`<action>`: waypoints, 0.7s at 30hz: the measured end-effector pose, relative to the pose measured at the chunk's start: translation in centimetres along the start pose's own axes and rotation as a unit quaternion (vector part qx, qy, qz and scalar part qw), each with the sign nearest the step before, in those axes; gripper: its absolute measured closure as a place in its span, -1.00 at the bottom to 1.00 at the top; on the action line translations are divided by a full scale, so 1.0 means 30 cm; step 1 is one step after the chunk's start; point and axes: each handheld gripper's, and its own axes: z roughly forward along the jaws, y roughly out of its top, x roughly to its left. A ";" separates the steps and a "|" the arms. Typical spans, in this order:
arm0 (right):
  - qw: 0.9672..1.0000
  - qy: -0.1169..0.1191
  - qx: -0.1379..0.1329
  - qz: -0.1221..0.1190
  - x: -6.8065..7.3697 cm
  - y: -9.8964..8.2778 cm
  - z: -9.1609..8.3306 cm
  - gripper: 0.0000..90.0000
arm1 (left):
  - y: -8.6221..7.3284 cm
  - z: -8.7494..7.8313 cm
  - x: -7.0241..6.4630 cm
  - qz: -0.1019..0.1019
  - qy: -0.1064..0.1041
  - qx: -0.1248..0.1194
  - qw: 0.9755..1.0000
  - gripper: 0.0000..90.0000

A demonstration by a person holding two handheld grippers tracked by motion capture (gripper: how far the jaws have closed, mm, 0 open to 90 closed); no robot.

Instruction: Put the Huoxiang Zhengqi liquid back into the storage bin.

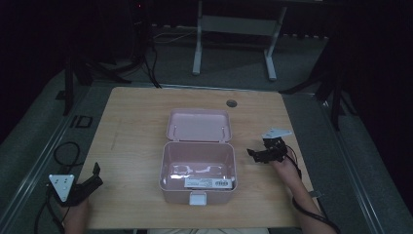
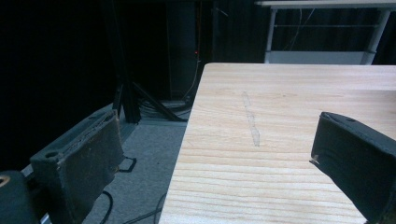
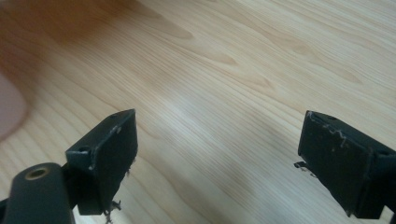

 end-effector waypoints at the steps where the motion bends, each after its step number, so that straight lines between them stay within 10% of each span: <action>1: 1.000 -0.007 -0.001 0.001 -0.005 -0.009 -0.003 -0.74 | 0.000 0.000 0.000 0.000 0.000 0.000 1.000 -0.95; 21: 0.995 -0.072 -0.023 0.059 -0.127 -0.115 -0.118 -0.74 | 0.000 0.000 0.000 0.000 0.002 0.000 1.000 -0.95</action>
